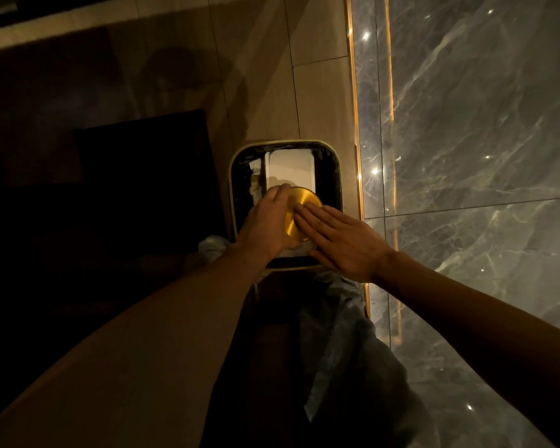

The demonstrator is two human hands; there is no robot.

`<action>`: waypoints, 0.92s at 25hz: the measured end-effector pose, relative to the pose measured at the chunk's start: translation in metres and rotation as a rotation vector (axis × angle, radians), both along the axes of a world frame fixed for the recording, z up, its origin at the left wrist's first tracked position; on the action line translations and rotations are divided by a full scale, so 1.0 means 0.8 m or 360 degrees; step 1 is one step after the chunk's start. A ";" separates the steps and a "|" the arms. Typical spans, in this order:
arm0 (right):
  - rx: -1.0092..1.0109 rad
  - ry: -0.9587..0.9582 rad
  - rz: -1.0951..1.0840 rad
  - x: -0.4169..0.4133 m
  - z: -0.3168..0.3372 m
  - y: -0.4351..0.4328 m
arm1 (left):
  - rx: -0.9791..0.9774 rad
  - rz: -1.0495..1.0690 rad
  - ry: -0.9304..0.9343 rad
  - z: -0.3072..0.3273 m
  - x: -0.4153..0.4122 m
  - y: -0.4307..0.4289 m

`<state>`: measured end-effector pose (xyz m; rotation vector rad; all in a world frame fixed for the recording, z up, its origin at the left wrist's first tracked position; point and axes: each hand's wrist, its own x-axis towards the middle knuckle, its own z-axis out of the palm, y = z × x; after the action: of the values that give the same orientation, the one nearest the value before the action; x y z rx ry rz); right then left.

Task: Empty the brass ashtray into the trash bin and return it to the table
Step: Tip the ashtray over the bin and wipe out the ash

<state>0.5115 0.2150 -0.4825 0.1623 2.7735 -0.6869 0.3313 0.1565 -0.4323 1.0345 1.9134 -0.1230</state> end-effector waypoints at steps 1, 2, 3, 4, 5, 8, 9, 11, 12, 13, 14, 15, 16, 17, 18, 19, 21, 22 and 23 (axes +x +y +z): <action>0.0002 0.0019 0.0003 -0.001 0.001 -0.001 | -0.0006 -0.0005 0.0004 0.000 0.000 -0.001; -0.0007 0.0042 -0.0001 -0.001 0.001 -0.001 | -0.0009 -0.0001 0.0000 0.001 0.000 -0.002; -0.0028 0.0041 -0.0016 -0.001 0.002 -0.002 | -0.0003 0.0010 -0.0009 0.001 0.001 -0.003; -0.0043 0.0038 -0.0023 -0.001 0.002 -0.002 | 0.0009 0.0017 -0.0011 0.000 0.002 -0.004; -0.0051 0.0025 -0.0013 -0.002 0.003 -0.002 | 0.0020 0.0017 -0.0004 0.000 0.002 -0.005; -0.0070 0.0002 -0.0027 -0.002 0.003 0.000 | 0.0037 0.0036 0.0004 0.000 0.002 -0.004; -0.0061 -0.0016 -0.0015 -0.003 0.004 0.001 | 0.0031 0.0021 0.0007 -0.001 0.001 -0.003; -0.0049 -0.0007 -0.0005 -0.004 0.005 0.000 | 0.0028 0.0039 0.0006 -0.001 0.001 -0.004; -0.0050 0.0004 -0.0017 -0.002 0.004 0.000 | 0.0032 0.0061 0.0000 -0.003 0.002 -0.004; -0.0044 -0.0017 -0.0002 -0.002 0.004 0.001 | 0.0031 0.0053 0.0001 -0.004 0.002 -0.005; -0.0036 -0.0034 0.0043 -0.003 0.004 0.001 | 0.0018 0.0024 0.0012 -0.004 0.003 -0.008; -0.0043 -0.0070 0.0079 -0.003 0.007 0.000 | 0.0005 0.0010 0.0023 -0.003 0.003 -0.012; -0.0059 -0.0076 0.0068 -0.004 0.009 0.002 | 0.0004 0.0029 0.0030 -0.003 0.003 -0.015; -0.0093 -0.0083 0.0019 -0.005 0.012 0.004 | 0.0003 0.0066 0.0030 -0.004 0.002 -0.017; -0.0155 -0.0090 -0.0074 -0.007 0.015 0.006 | -0.0001 0.0102 0.0019 -0.004 0.000 -0.020; -0.0317 -0.0130 -0.0239 -0.009 0.019 0.010 | -0.0005 0.0131 0.0001 -0.004 -0.002 -0.023; -0.0807 -0.0230 -0.0638 -0.012 0.027 0.017 | -0.0044 0.0181 -0.0053 -0.004 -0.006 -0.026; -0.0969 -0.0252 -0.0741 -0.013 0.031 0.020 | -0.0070 0.0191 -0.0085 -0.003 -0.007 -0.027; -0.1041 -0.0266 -0.0789 -0.014 0.035 0.022 | -0.0093 0.0206 -0.0117 -0.002 -0.007 -0.026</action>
<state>0.5001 0.2327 -0.4549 0.7323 2.2111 -1.5689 0.3255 0.1355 -0.4340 0.8628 1.8927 -0.0655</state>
